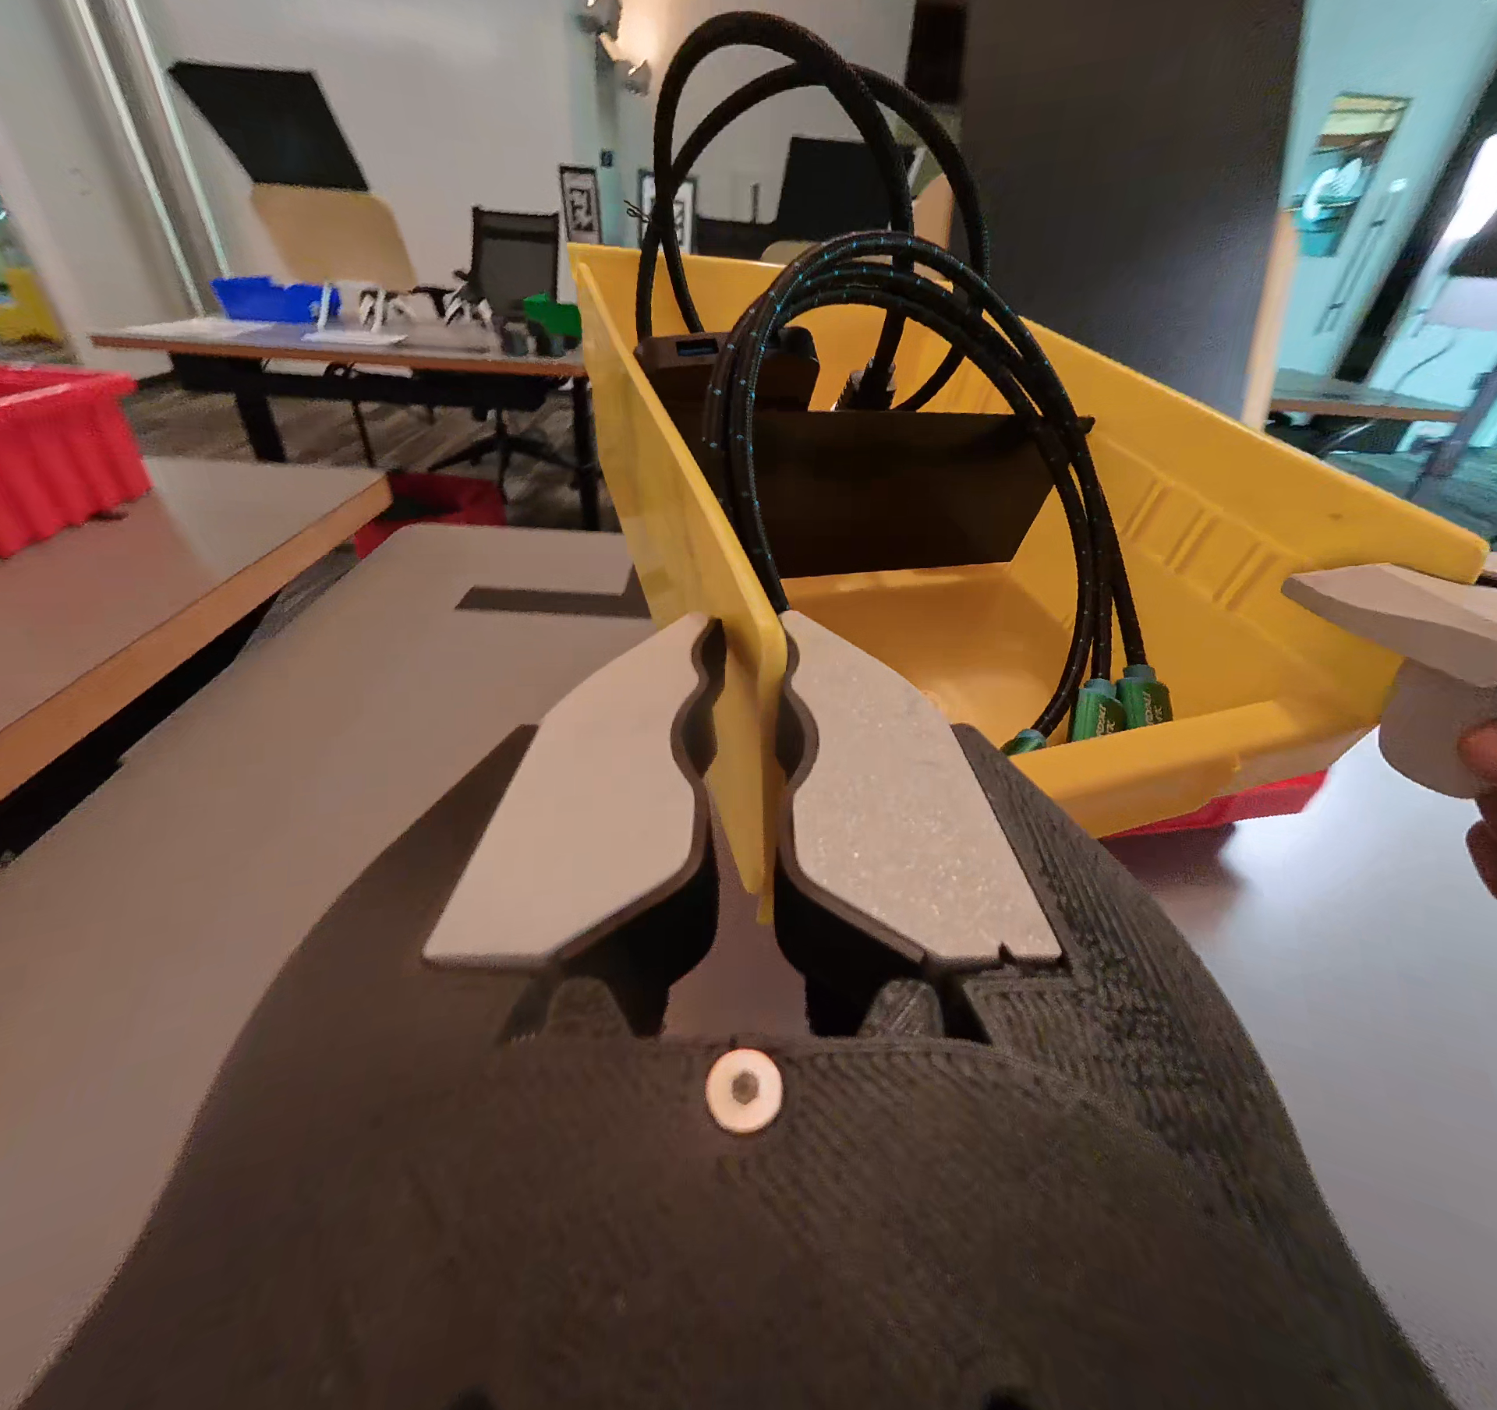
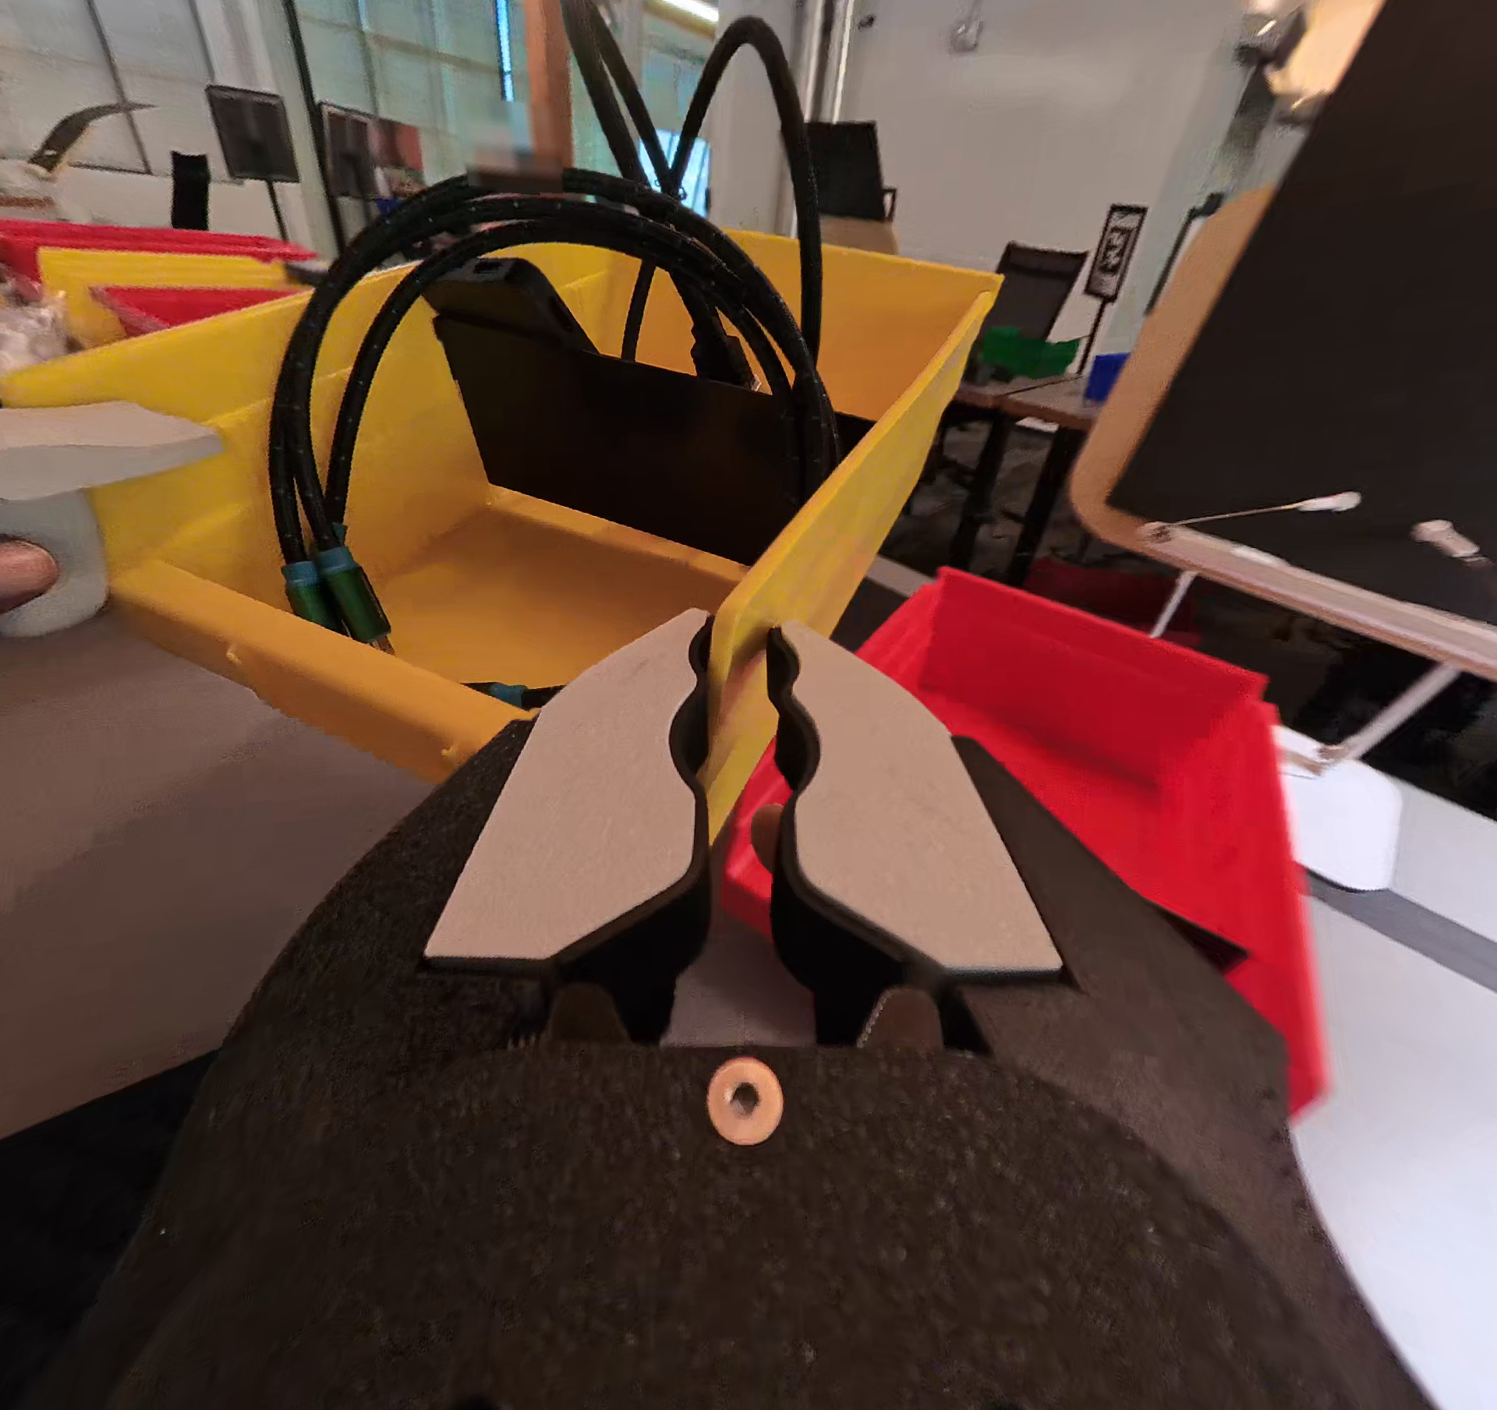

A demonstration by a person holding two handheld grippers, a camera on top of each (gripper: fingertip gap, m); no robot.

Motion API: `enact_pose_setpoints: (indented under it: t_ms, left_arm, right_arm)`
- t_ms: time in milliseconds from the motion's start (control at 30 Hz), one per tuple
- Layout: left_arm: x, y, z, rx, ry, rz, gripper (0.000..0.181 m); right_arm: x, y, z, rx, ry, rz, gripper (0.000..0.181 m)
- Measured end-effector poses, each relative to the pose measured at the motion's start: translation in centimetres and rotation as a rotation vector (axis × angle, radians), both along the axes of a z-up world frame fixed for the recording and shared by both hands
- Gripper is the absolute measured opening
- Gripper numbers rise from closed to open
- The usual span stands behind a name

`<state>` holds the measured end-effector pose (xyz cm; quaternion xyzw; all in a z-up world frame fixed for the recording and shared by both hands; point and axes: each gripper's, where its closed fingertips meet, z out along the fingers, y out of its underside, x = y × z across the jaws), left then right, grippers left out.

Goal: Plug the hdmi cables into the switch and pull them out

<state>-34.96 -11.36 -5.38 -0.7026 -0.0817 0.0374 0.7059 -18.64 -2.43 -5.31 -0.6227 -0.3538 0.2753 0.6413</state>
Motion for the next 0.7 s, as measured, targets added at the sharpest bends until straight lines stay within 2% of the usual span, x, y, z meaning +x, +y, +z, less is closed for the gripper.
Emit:
enact_pose_setpoints:
  t_ms: [167,300,367,433,533,600,700]
  left_arm:
    - [-4.6,-0.2,-6.5,-0.084,-0.052,0.034,0.011]
    - [-5.9,0.9,-11.8,-0.158,-0.132,0.014,0.012]
    - [-6.1,1.5,-13.7,-0.172,-0.115,0.026,0.011]
    - [-5.9,2.0,-14.3,-0.188,-0.125,0.017,0.012]
    - [-5.6,2.2,-14.4,-0.231,-0.084,-0.029,0.021]
    - [-6.3,1.5,-13.4,-0.215,-0.020,-0.015,0.036]
    - [-6.0,0.2,-11.1,-0.241,0.129,-0.060,0.043]
  right_arm:
    - [-5.4,0.3,-7.4,-0.100,-0.084,0.055,0.011]
    - [-6.8,0.9,-12.9,-0.175,-0.152,0.074,0.013]
    - [-6.7,1.3,-14.2,-0.143,-0.170,0.067,0.012]
    - [-6.6,1.9,-14.7,-0.123,-0.208,0.046,0.013]
    - [-6.2,1.7,-14.6,-0.148,-0.238,0.108,0.020]
    - [-5.2,1.3,-13.3,-0.108,-0.245,0.136,0.023]
    - [-2.7,1.4,-12.2,-0.074,-0.314,0.188,0.030]
